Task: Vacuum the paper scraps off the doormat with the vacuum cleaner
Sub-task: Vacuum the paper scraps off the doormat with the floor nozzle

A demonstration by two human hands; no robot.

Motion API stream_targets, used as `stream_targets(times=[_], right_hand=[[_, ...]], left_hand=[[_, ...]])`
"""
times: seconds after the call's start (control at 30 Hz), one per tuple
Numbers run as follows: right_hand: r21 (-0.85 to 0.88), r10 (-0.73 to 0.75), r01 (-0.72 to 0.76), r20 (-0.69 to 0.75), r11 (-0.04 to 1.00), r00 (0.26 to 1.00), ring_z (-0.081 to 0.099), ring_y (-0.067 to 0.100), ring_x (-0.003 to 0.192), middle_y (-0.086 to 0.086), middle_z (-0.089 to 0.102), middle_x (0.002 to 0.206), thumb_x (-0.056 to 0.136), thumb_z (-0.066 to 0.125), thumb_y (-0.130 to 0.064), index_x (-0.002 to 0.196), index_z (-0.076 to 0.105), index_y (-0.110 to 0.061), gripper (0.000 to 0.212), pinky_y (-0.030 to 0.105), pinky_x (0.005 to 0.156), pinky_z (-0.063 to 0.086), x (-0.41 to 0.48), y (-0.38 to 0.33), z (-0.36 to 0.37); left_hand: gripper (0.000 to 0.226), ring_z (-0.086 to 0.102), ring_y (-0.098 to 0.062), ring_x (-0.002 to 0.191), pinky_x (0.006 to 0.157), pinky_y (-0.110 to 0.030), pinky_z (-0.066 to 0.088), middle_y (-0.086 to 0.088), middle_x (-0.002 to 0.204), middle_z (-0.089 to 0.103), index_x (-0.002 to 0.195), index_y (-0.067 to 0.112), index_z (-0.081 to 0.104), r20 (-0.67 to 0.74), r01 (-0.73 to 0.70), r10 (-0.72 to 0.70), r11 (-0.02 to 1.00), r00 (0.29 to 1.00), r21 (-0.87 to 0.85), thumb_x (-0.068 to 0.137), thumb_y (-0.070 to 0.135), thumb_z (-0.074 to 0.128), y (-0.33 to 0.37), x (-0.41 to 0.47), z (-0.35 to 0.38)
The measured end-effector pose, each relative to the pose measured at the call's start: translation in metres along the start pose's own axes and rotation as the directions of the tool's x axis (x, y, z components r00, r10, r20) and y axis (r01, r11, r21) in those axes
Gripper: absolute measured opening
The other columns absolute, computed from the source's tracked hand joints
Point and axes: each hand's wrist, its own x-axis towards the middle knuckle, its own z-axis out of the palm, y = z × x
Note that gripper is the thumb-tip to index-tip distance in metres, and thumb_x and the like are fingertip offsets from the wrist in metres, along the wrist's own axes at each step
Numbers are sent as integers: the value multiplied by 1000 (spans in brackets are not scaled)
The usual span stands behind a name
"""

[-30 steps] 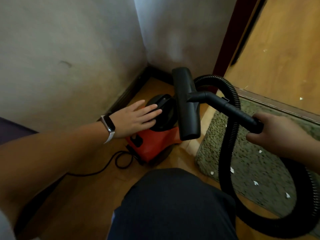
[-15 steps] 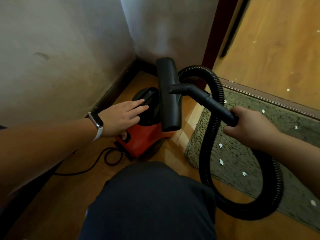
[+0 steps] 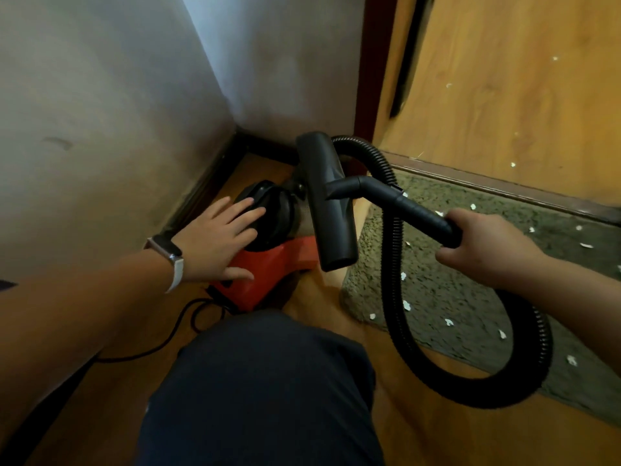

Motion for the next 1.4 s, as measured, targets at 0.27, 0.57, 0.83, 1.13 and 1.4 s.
stream_targets(times=[0.27,0.57,0.83,1.13,1.4], right_hand=[[61,137,-131,-100,989,986,58,20,66,-1,58,75,81,74,-30,99,58,-20,26,33,60,50,-18,50,-43],[123,269,-251,-162,960,949,57,18,62,1,58,72,80,71,-32,91,55,-23,21,27,50,37,-11,121,-70],[258,346,-296,-179,920,921,53,17,64,-2,54,74,80,69,-30,94,54,-22,21,29,53,36,11,158,-67],[364,378,-291,-195,885,905,50,15,60,-5,51,71,78,68,-30,85,49,-25,20,28,51,34,23,197,-64],[367,388,-305,-177,879,904,52,19,67,-3,52,76,79,69,-29,89,51,-24,21,31,58,41,18,239,-55]], left_hand=[[54,47,-38,133,106,-54,39,-17,138,56,108,10,68,-133,14,-30,993,991,-117,73,50,79,45,58,-25],[53,56,-31,121,97,-42,49,-10,134,58,119,14,60,-203,-535,499,818,842,-210,77,43,72,152,210,-76],[73,48,-20,128,106,-34,41,-3,145,48,141,15,45,-152,-464,497,599,854,-653,85,57,66,259,269,-111],[74,61,-10,106,94,-25,49,6,118,61,142,22,40,166,186,548,20,820,-982,81,34,81,374,300,-144],[34,64,-18,83,79,-41,55,0,96,68,104,26,56,230,287,620,8,750,-958,76,25,75,393,321,-129]])
